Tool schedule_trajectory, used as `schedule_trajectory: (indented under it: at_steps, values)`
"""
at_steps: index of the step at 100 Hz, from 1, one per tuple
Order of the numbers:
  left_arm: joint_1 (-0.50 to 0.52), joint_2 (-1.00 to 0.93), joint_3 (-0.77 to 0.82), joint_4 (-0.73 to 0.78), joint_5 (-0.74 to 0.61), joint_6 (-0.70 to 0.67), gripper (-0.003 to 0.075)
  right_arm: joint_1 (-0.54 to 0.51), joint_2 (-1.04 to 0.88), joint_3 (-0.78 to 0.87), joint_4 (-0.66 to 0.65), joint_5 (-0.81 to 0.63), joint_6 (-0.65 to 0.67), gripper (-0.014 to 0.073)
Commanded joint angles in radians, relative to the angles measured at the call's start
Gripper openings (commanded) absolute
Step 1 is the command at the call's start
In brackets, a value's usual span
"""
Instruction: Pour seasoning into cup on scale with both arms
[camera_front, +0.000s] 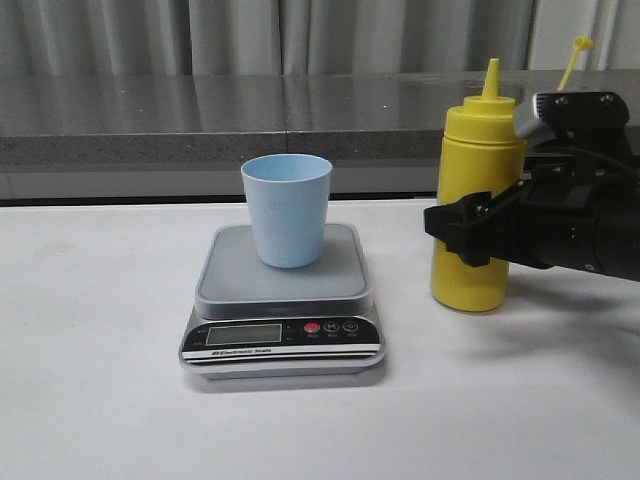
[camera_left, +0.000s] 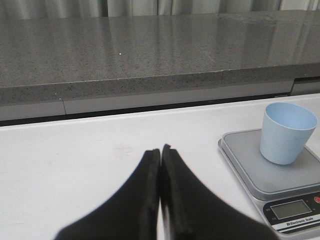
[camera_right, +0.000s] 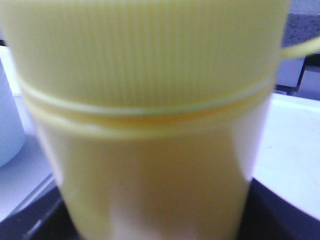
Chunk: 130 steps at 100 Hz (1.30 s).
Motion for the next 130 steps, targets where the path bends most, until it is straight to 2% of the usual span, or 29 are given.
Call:
schedule_trajectory:
  at_steps: [1,9,17,43,71,108,130]
  values:
    - [0.000,0.006,-0.027,0.001,-0.075,-0.006,-0.0020,-0.004,-0.038,-0.017,-0.009,-0.080,0.002,0.0576]
    - [0.000,0.006,-0.027,0.001,-0.075,-0.006,-0.0020,-0.004,-0.038,-0.017,-0.009,-0.080,0.002,0.0672]
    - [0.000,0.006,-0.027,0.001,-0.075,-0.006,-0.0020,-0.004,-0.038,-0.017,-0.009,-0.079,0.002,0.0647]
    - [0.000,0.006,-0.027,0.001,-0.075,-0.006,-0.0020,-0.004,-0.048,0.008,-0.008,-0.077,0.002,0.0647]
    - [0.000,0.006,-0.027,0.001,-0.075,-0.006,-0.0020,-0.004,-0.111,0.113,0.032,-0.113,0.000,0.0647]
    - [0.000,0.006,-0.027,0.001,-0.075,-0.006,-0.0020,-0.004,-0.364,0.331,0.125,-0.113,-0.009,0.0647]
    - [0.000,0.006,-0.027,0.001,-0.075,-0.006,-0.0020,-0.004,-0.574,0.441,0.173,-0.011,-0.010,0.0647]
